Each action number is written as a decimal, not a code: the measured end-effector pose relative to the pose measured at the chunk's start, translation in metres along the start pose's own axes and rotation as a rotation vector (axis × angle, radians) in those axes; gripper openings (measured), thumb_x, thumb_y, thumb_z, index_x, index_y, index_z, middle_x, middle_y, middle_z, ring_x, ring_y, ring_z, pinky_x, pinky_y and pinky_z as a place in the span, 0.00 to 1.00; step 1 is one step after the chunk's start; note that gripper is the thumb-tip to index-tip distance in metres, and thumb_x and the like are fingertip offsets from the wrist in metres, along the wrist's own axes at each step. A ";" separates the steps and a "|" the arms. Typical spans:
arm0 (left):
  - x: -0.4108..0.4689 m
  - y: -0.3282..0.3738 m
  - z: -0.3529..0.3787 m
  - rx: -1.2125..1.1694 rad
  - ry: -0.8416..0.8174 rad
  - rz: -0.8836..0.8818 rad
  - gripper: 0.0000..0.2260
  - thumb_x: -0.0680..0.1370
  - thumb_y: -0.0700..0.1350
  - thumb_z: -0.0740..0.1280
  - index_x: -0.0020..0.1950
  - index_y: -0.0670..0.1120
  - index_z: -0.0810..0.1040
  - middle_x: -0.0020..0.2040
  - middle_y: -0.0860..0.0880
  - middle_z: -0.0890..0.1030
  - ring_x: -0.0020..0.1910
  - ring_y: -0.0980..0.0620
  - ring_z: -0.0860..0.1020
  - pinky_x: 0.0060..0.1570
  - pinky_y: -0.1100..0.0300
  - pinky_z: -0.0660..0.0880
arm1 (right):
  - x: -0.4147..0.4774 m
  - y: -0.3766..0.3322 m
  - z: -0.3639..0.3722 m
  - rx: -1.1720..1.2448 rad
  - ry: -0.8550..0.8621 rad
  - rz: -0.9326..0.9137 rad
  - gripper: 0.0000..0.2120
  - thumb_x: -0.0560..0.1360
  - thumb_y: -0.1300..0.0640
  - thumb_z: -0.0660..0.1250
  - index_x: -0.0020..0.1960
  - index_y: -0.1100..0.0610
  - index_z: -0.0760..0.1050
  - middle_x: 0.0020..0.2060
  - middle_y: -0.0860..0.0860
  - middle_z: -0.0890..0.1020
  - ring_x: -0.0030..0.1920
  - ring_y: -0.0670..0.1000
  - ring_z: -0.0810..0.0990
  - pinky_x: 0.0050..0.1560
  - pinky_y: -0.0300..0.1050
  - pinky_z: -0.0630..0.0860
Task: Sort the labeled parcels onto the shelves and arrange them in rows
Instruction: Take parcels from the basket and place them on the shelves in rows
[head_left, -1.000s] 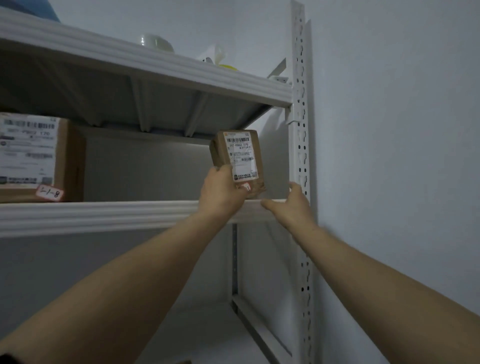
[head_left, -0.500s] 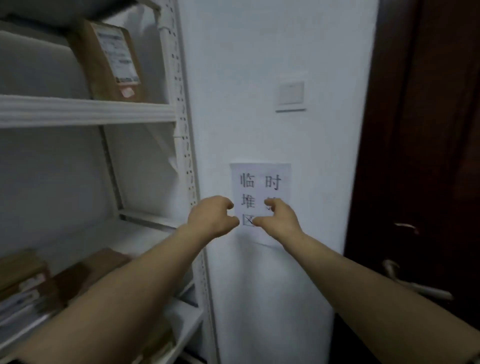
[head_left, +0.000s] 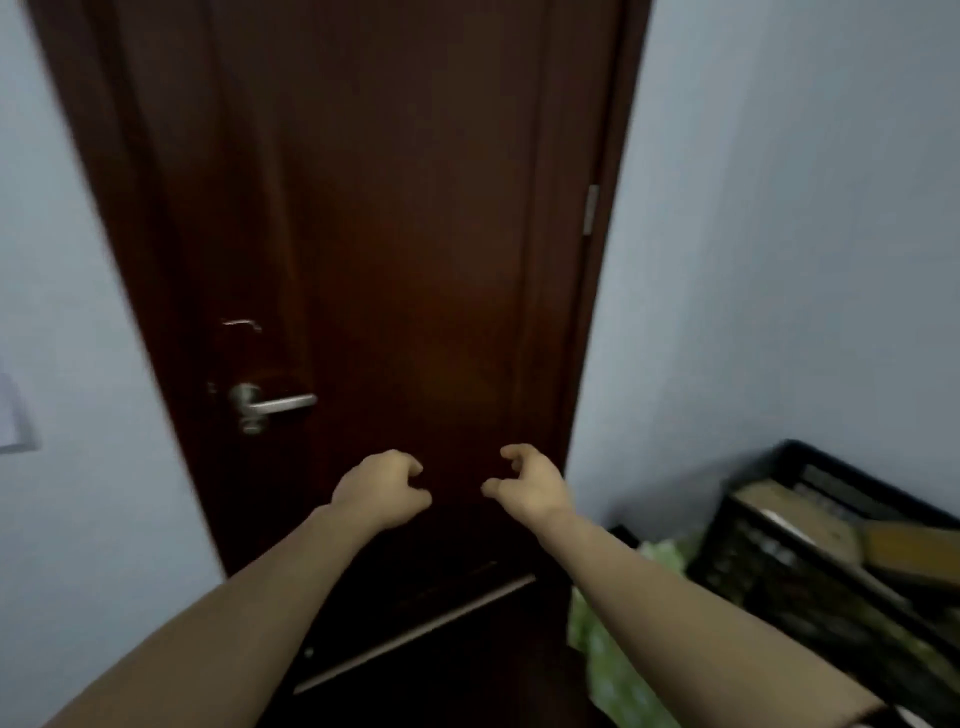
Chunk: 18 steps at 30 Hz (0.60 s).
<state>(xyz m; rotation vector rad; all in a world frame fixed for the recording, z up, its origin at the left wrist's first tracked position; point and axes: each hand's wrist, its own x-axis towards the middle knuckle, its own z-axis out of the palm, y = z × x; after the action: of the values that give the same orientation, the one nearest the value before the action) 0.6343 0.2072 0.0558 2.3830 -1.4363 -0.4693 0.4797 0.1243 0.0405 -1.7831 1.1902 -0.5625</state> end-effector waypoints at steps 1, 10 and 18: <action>0.000 0.036 0.025 -0.017 -0.037 0.041 0.23 0.77 0.48 0.67 0.71 0.47 0.70 0.67 0.49 0.74 0.65 0.51 0.74 0.62 0.56 0.73 | -0.007 0.028 -0.036 0.004 0.056 0.036 0.28 0.73 0.58 0.70 0.71 0.57 0.66 0.66 0.55 0.71 0.63 0.52 0.73 0.52 0.36 0.68; -0.022 0.294 0.193 0.027 -0.269 0.337 0.14 0.73 0.47 0.68 0.58 0.46 0.80 0.57 0.47 0.80 0.57 0.47 0.78 0.55 0.56 0.76 | -0.101 0.211 -0.285 0.061 0.431 0.298 0.24 0.72 0.61 0.70 0.67 0.59 0.68 0.54 0.53 0.78 0.44 0.50 0.79 0.46 0.42 0.80; 0.007 0.437 0.289 0.092 -0.381 0.554 0.15 0.72 0.48 0.67 0.57 0.45 0.78 0.52 0.47 0.80 0.50 0.47 0.79 0.45 0.57 0.76 | -0.130 0.317 -0.395 0.130 0.622 0.484 0.25 0.74 0.60 0.70 0.69 0.57 0.68 0.63 0.54 0.75 0.55 0.53 0.78 0.54 0.46 0.76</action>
<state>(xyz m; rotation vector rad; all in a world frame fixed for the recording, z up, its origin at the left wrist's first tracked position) 0.1690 -0.0220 -0.0152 1.8919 -2.2280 -0.7390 -0.0307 0.0289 -0.0224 -1.1654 1.8857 -0.9067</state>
